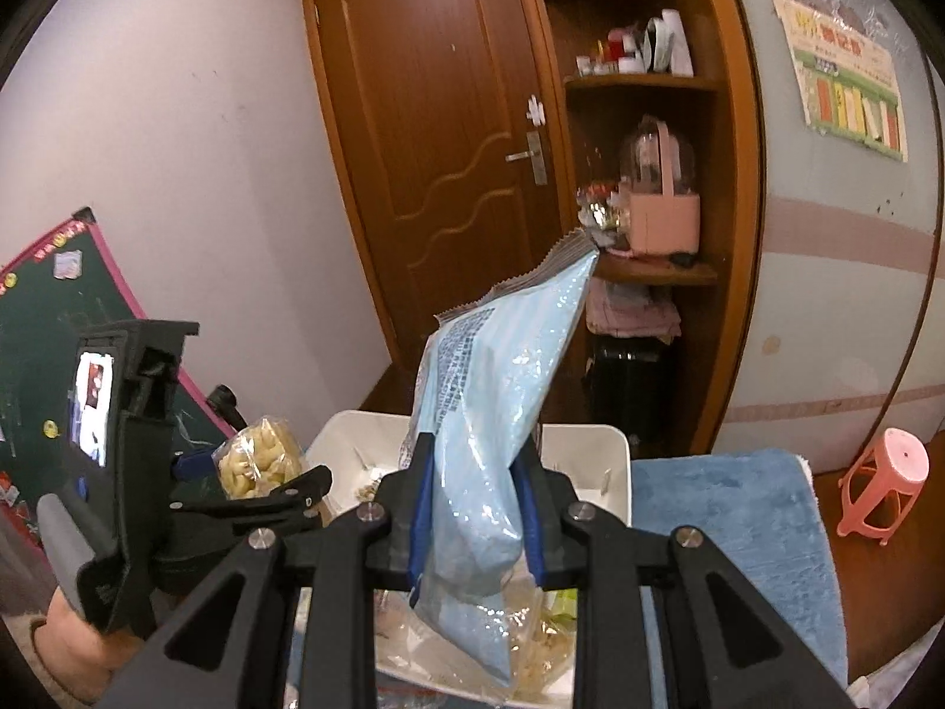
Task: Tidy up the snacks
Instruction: 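Carry both bags into the white bin and open both tools, then withdraw both tools toward the snacks left on the table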
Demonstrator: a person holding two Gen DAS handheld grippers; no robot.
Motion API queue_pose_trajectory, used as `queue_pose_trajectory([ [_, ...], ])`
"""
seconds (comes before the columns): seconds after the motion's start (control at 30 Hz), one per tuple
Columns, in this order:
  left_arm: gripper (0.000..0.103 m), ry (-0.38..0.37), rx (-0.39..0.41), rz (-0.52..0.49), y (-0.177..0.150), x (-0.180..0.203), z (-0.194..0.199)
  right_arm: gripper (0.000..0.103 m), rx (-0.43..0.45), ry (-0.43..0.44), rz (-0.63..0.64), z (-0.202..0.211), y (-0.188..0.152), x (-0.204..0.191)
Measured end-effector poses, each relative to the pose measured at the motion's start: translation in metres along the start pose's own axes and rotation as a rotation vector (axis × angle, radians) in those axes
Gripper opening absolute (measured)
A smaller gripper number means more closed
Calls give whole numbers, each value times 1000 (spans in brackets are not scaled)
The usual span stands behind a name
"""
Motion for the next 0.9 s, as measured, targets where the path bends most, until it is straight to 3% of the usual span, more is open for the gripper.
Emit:
queue_pose_trajectory([
  [0.1, 92, -46, -1, -2, -5, 12, -14, 33, -70, 28, -17, -28, -13, 2],
  [0.17, 99, -93, -26, -8, -10, 21, -26, 47, -130, 34, -36, -46, -24, 7],
  [0.27, 100, -116, -65, -25, -21, 32, -41, 57, -176, 13, -44, -59, -41, 13],
  [0.57, 102, -106, -106, -44, -43, 36, -47, 58, -211, -2, -24, -59, -60, 16],
  [0.9, 102, -86, -100, -8, -46, 23, -12, 58, -208, -11, 6, -36, -60, 10],
])
Point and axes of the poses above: each gripper's, at about its wrist camera, not at the fingertips, and z roughly against the way its jaws point, x to its right, y to its top, the point moved 10 cm from there along -z, roughly the way its jaws point, and after that the axes turned 2 degrees about -z, right-handed, at the moved point
